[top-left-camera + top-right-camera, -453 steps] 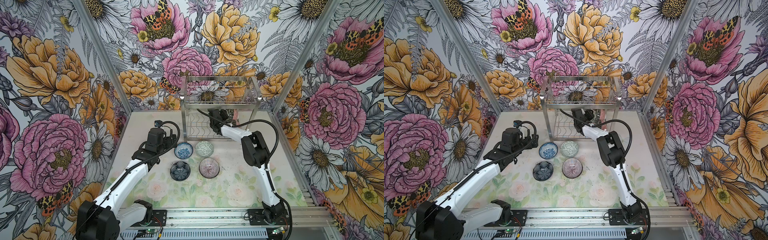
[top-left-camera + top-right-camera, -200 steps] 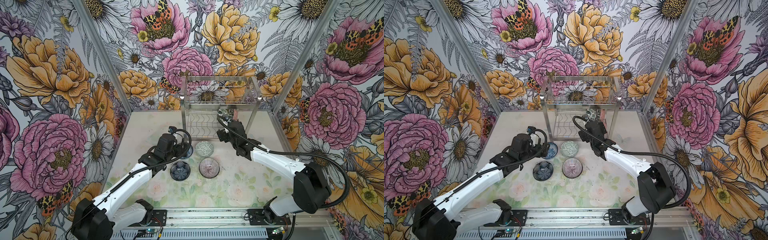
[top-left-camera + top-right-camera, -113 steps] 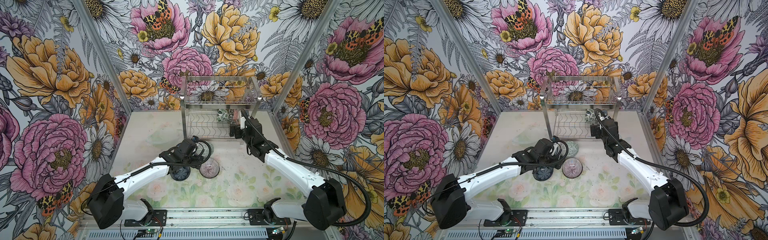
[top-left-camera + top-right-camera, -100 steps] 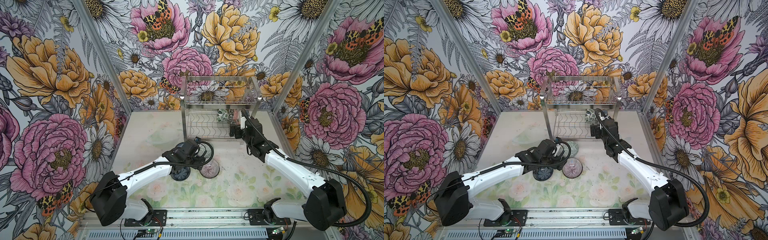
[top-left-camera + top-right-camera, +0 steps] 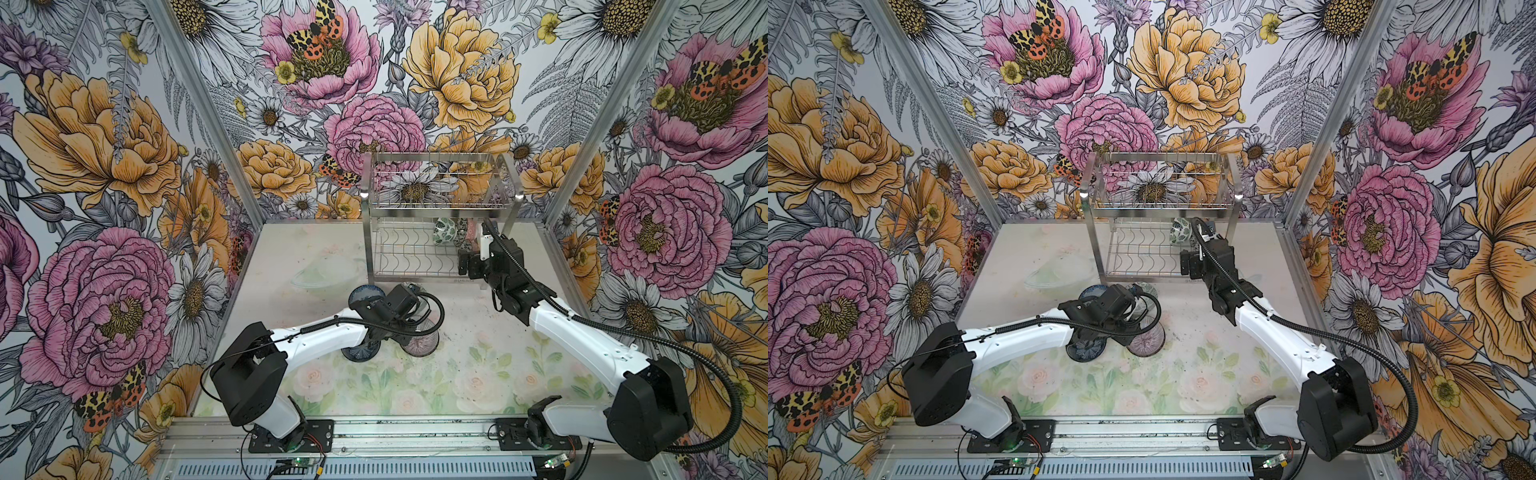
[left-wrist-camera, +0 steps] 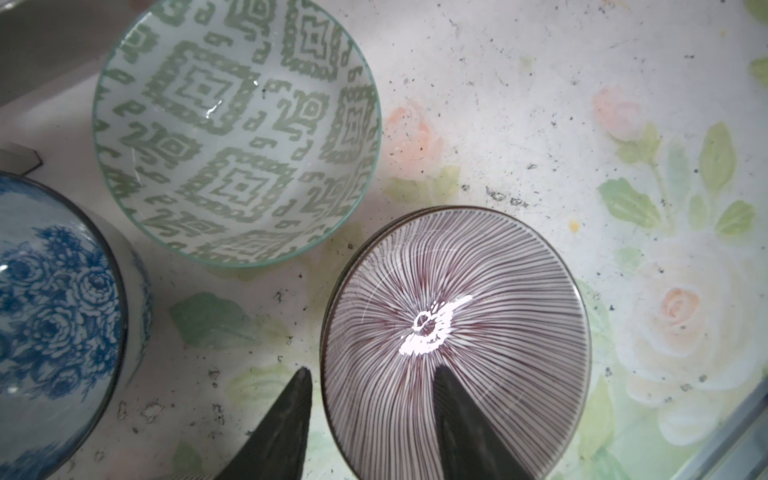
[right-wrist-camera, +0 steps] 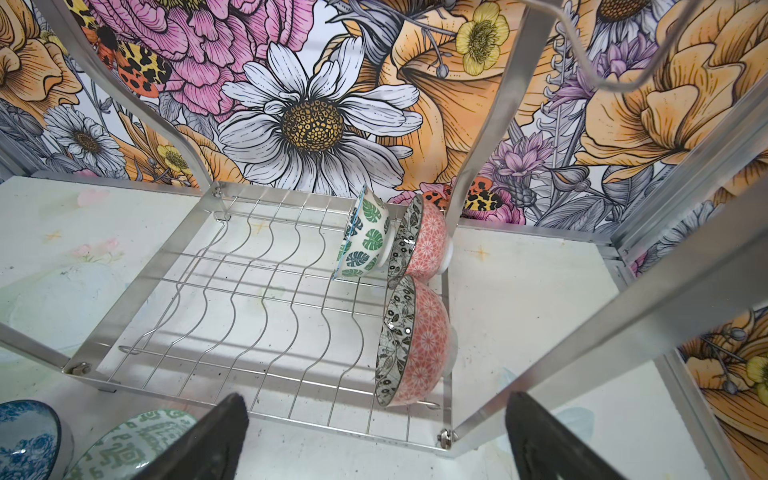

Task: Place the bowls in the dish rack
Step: 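Lower the left gripper onto the purple-striped bowl rim and close it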

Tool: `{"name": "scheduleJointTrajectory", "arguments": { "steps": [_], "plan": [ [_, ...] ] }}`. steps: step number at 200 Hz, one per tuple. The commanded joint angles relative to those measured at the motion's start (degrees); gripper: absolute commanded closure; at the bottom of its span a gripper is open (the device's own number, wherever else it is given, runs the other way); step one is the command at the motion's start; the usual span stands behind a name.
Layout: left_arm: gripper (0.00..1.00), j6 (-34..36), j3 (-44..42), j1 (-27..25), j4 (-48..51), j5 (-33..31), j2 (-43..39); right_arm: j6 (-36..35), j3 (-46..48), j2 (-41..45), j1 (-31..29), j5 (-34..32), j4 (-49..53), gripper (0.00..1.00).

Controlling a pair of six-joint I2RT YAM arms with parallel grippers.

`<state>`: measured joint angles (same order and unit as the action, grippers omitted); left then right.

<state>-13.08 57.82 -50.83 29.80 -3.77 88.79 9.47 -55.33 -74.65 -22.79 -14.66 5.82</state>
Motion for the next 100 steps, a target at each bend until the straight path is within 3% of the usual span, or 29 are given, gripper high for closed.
{"name": "scheduleJointTrajectory", "arguments": {
  "steps": [1,100],
  "plan": [
    [0.55,-0.2,1.8,-0.1,0.8,-2.0,0.6,0.6,0.5,0.0,0.4,0.8,-0.1,0.02],
    [0.77,-0.1,2.8,0.8,1.2,-3.6,3.7,0.5,-0.1,-0.5,1.0,1.8,0.0,0.02]
  ]
}}
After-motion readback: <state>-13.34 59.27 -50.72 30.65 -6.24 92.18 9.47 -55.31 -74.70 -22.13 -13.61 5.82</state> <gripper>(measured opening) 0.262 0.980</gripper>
